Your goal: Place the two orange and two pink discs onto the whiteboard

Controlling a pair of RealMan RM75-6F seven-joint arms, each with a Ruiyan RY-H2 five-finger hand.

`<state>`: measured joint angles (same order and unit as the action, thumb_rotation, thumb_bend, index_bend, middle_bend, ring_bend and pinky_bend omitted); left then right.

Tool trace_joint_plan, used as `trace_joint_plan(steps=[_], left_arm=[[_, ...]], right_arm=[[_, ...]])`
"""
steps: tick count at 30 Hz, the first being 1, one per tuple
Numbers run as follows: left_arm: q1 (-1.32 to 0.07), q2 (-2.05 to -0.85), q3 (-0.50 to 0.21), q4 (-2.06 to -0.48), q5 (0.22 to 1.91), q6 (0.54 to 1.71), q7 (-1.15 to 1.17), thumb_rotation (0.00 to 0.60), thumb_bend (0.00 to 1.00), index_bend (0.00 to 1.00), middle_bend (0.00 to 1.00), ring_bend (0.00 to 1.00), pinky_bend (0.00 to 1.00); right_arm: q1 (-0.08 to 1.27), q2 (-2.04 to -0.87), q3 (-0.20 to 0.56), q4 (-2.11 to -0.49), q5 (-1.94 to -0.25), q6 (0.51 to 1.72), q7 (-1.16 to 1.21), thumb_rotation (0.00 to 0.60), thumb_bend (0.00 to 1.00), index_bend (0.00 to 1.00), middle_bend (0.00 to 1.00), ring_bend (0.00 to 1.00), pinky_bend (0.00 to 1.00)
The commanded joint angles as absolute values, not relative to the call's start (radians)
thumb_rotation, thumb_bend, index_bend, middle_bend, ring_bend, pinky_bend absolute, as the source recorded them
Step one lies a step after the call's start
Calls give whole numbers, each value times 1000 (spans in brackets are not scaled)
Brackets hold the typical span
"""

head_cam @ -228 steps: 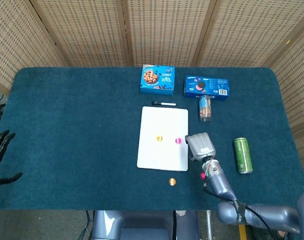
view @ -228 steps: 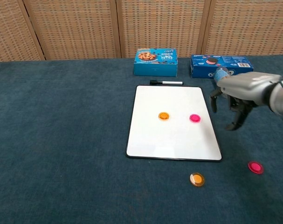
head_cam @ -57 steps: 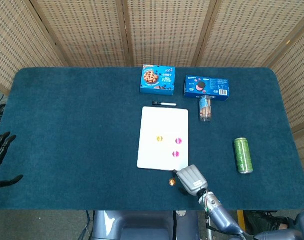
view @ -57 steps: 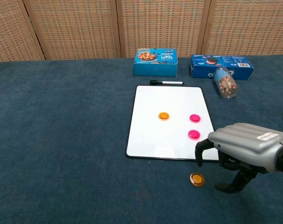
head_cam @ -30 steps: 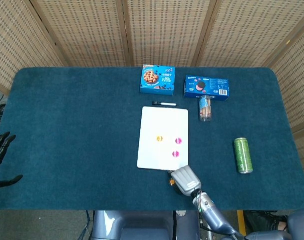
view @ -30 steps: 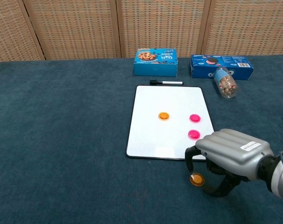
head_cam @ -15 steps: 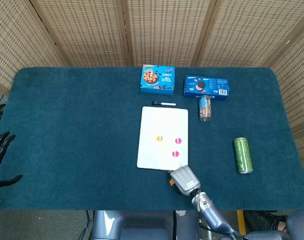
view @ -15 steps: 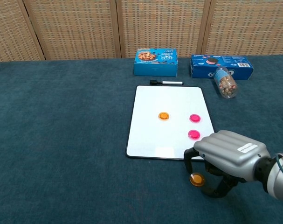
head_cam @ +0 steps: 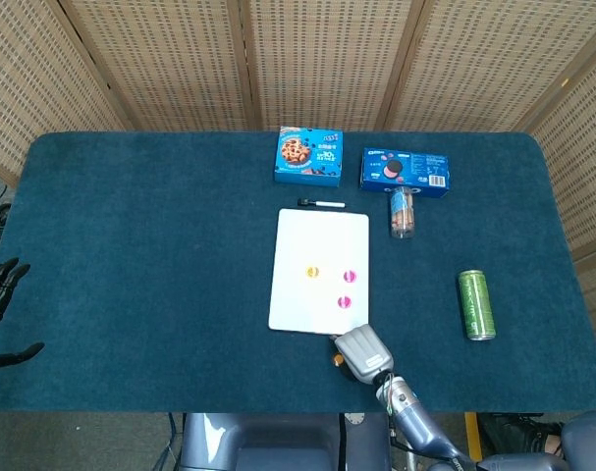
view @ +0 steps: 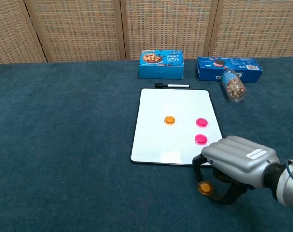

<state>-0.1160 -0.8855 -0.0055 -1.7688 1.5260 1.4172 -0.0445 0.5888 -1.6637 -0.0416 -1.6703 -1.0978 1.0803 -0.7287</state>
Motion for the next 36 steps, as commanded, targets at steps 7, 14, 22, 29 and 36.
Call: trace_joint_plan(steps=[7, 14, 22, 29, 36], left_arm=[[-116, -886, -5, -1770, 1527, 1416, -44, 600, 0, 0, 0, 0, 0], [-117, -886, -5, -1769, 1526, 1414, -45, 600, 0, 0, 0, 0, 0], [-117, -884, -5, -1770, 1526, 1415, -47, 600, 0, 0, 0, 0, 0], [-116, -883, -7, -1769, 1526, 1419, -54, 600, 0, 0, 0, 0, 0], [-118, -882, -10, -1768, 1516, 1414, -58, 600, 0, 0, 0, 0, 0]], right_arm=[[584, -1667, -40, -1668, -1099, 1072, -717, 600, 363, 525, 983, 1000, 1000], [585, -1656, -19, -1692, -1087, 1065, -694, 600, 363, 525, 983, 1000, 1000], [598, -1645, 11, -1720, -1072, 1066, -700, 600, 363, 524, 983, 1000, 1000], [655, -1670, 94, -1726, -999, 1063, -764, 600, 363, 524, 983, 1000, 1000], [761, -1730, 206, -1679, -849, 1061, -882, 600, 363, 525, 983, 1000, 1000]])
